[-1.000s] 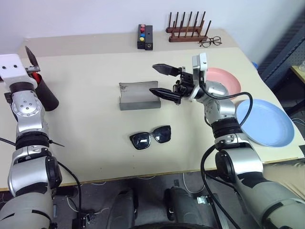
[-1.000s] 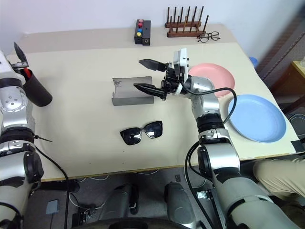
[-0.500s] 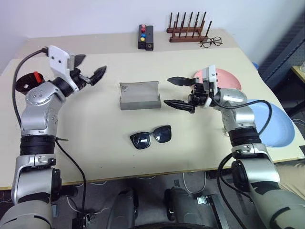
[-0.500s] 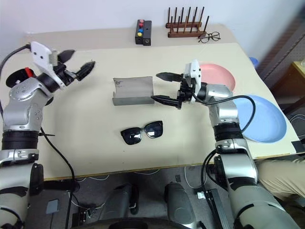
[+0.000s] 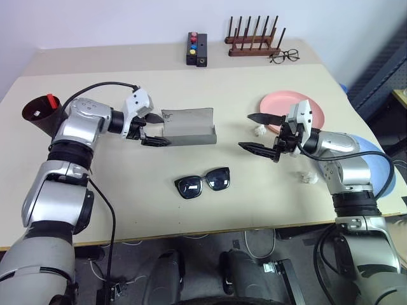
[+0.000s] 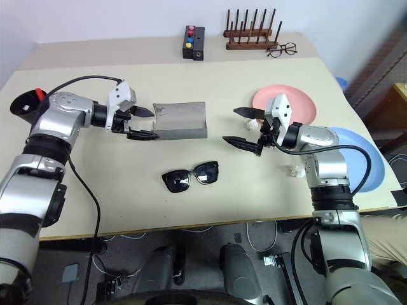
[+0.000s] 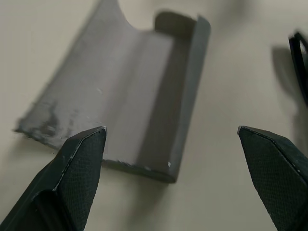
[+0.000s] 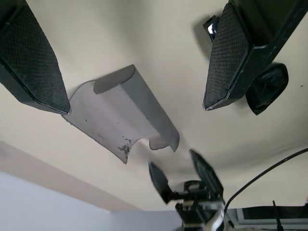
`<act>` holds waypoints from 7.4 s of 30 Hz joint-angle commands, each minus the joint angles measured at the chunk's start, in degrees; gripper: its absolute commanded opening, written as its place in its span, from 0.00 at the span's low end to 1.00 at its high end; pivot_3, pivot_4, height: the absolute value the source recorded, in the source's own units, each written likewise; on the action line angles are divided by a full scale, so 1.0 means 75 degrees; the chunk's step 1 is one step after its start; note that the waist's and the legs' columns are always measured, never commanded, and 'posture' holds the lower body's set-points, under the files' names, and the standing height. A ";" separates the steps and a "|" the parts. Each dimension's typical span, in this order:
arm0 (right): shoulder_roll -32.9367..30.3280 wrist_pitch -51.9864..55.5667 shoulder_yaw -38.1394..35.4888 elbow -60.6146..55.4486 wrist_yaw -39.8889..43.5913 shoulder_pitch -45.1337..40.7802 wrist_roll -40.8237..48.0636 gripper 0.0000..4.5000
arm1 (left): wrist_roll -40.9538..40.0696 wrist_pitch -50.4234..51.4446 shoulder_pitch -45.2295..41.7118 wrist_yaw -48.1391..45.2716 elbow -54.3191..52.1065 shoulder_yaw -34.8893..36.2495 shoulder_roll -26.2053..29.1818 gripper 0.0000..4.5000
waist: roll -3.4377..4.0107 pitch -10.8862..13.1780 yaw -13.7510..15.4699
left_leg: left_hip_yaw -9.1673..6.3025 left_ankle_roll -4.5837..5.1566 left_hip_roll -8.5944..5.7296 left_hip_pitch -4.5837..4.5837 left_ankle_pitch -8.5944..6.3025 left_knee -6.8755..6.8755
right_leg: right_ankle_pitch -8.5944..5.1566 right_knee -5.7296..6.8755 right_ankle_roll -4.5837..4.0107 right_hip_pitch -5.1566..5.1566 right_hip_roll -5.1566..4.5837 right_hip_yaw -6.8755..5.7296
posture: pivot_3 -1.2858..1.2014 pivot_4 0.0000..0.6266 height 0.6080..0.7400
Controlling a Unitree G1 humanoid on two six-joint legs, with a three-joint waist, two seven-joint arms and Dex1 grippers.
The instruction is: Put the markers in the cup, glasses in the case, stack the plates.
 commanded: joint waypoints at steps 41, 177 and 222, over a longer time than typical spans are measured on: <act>-0.0263 -0.0224 -0.0318 -0.0928 -0.0949 0.0519 0.0326 1.00 | 0.1496 -0.1948 -0.0458 -0.0267 0.1200 0.0183 -0.0916 0.00 | -0.0004 0.0002 0.0009 | -0.0013 0.0034 0.0001 -0.0041 -0.0020 0.0077 | 0.0007 0.0016 0.0013 -0.0003 0.0001 -0.0006 | 0.52 0.24 1.00; -0.2850 0.0291 -0.1911 -0.2366 0.0582 0.4238 0.1306 1.00 | -0.1004 0.2211 0.2197 -0.0644 -0.5488 -0.0604 -0.0845 0.01 | 0.0034 -0.0020 0.0134 | -0.0034 0.0055 -0.0003 0.0058 -0.0032 0.0110 | 0.0012 0.0008 0.0022 0.0116 0.0004 0.0030 | 0.52 0.24 1.00; -0.1548 -0.0197 -0.0844 -0.0952 0.0817 0.1403 0.1092 1.00 | -0.0059 0.0966 0.0130 -0.1042 -0.1322 0.0431 -0.0351 0.01 | 0.0028 -0.0012 0.0146 | -0.0007 0.0059 -0.0002 0.0014 -0.0034 0.0106 | 0.0015 0.0003 0.0030 0.0070 0.0007 0.0025 | 0.52 0.24 1.00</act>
